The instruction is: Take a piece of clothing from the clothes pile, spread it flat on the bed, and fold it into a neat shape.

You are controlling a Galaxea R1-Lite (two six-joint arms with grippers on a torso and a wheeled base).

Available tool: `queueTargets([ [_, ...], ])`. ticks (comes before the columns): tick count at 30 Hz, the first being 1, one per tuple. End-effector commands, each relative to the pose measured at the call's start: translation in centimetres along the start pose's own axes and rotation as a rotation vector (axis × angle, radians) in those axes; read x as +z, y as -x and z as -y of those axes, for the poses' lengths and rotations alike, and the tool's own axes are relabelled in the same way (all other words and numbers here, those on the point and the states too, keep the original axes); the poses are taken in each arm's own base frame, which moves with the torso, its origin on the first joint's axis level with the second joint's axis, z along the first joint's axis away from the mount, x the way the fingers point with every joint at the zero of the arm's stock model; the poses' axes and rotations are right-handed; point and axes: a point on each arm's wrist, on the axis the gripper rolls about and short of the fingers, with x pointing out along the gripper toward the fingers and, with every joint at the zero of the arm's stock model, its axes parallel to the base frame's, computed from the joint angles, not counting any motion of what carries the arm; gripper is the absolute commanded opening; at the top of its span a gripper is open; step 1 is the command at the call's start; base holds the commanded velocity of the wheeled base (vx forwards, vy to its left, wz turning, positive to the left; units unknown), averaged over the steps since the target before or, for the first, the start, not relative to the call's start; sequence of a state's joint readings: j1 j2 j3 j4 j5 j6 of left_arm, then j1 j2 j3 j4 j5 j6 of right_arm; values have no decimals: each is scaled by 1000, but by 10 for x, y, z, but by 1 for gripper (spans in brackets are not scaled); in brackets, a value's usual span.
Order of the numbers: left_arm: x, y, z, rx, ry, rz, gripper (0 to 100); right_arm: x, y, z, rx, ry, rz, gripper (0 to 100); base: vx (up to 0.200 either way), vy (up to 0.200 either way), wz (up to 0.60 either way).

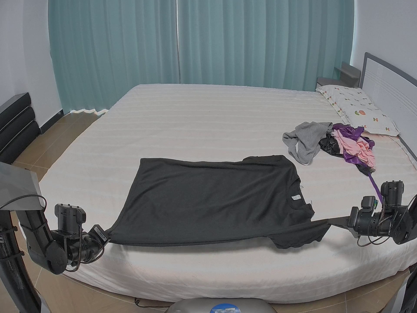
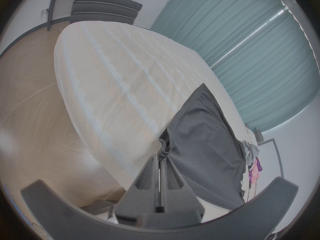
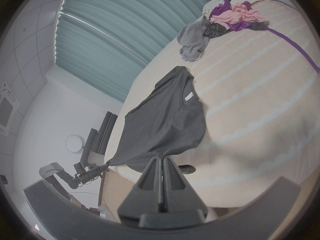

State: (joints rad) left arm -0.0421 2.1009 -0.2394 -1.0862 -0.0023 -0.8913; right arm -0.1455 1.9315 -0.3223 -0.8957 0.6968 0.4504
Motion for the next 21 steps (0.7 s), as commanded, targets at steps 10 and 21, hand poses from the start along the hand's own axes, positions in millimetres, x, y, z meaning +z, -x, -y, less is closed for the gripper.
queueTargets([
  [10,-17,14,-16,61,-156,-71,0,-32,32,5,-57,35,-17,0,0,0,0],
  [21,-31,22,-26,97,-264,-136,0,-63,47,13,-121,46,-96,0,0,0,0],
])
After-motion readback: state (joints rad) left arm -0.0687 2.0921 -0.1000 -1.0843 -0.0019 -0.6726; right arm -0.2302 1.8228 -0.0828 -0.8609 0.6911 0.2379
